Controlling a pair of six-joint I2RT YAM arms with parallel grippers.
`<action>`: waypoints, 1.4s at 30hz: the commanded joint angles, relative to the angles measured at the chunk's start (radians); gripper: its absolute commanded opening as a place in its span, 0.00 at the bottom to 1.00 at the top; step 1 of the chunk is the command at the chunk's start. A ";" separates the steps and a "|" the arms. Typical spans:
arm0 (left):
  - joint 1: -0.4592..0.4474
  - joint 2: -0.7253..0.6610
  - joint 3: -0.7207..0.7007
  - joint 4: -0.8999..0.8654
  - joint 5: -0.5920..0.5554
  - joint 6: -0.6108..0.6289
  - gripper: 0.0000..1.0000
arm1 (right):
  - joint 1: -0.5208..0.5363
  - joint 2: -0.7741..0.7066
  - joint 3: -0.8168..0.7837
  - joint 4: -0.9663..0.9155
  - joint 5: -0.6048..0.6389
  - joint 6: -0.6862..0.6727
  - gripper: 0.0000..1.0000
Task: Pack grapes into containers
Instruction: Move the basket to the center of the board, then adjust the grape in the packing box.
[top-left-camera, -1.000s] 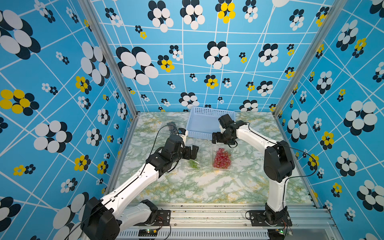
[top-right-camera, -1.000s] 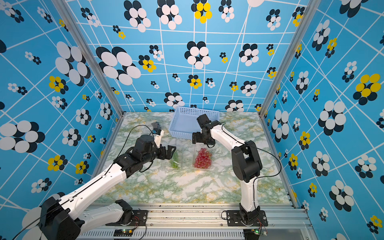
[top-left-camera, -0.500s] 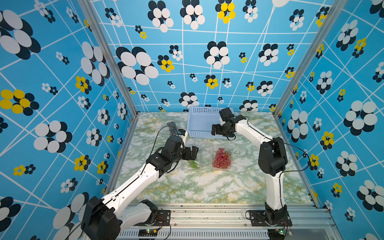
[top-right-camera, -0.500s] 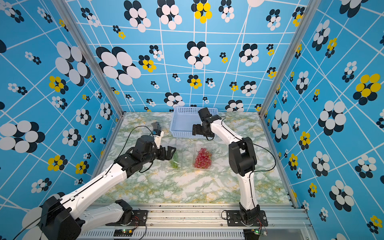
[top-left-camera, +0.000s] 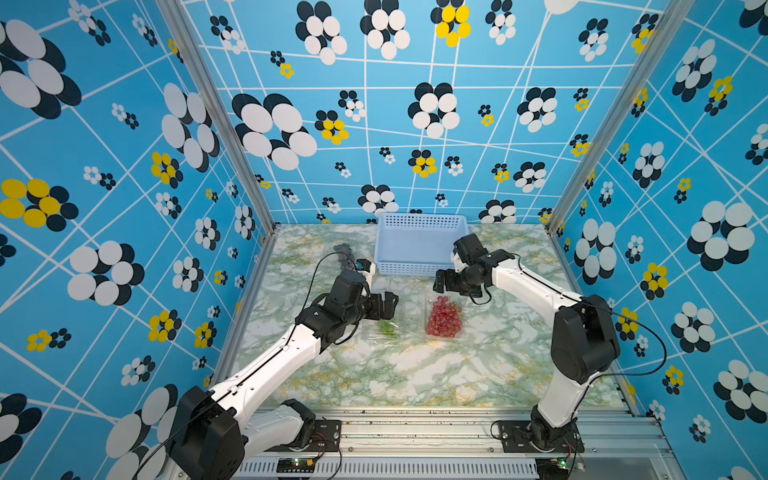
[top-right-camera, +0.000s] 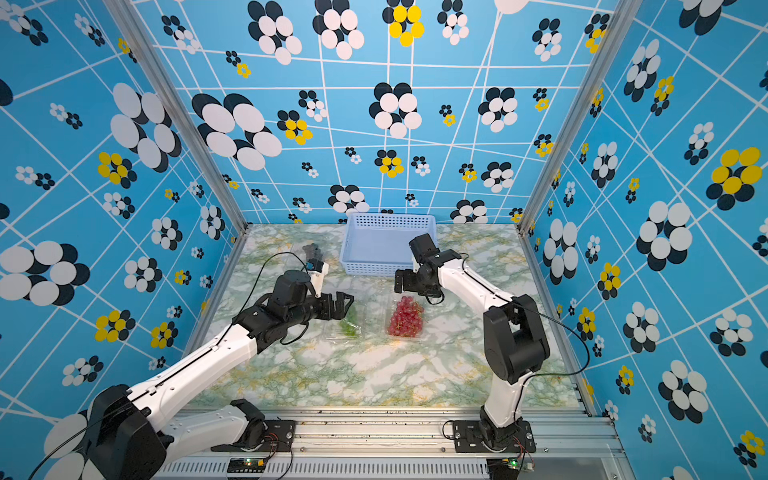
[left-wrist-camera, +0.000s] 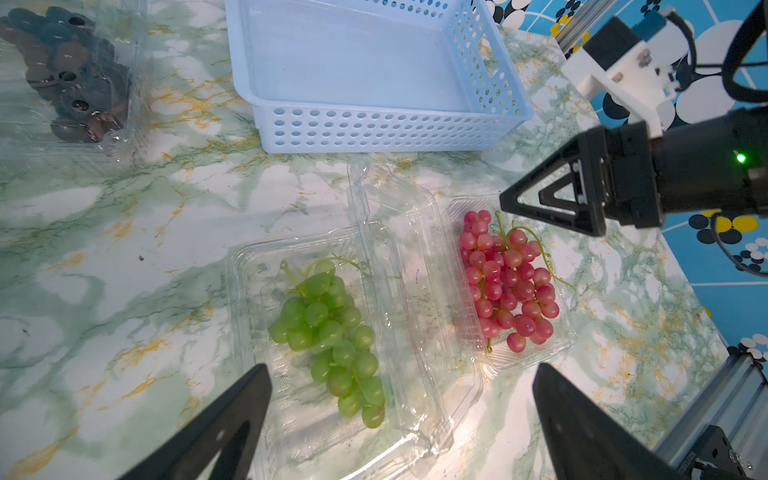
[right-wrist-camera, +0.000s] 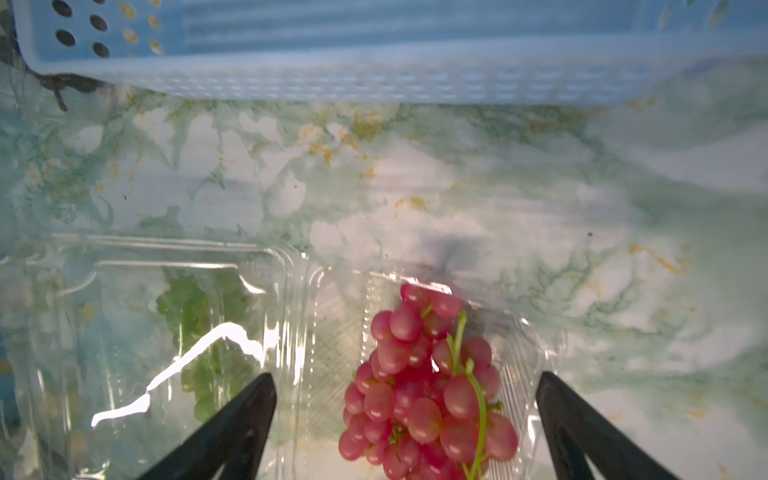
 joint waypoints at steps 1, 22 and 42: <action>0.008 -0.013 -0.025 0.023 0.009 -0.018 1.00 | 0.033 -0.068 -0.075 0.014 -0.030 0.018 0.99; 0.007 -0.004 -0.036 0.040 0.022 -0.025 1.00 | 0.151 -0.071 -0.174 0.090 -0.046 0.098 0.99; 0.007 -0.013 -0.046 0.040 0.024 -0.024 1.00 | 0.153 -0.006 -0.043 -0.014 0.107 0.104 0.99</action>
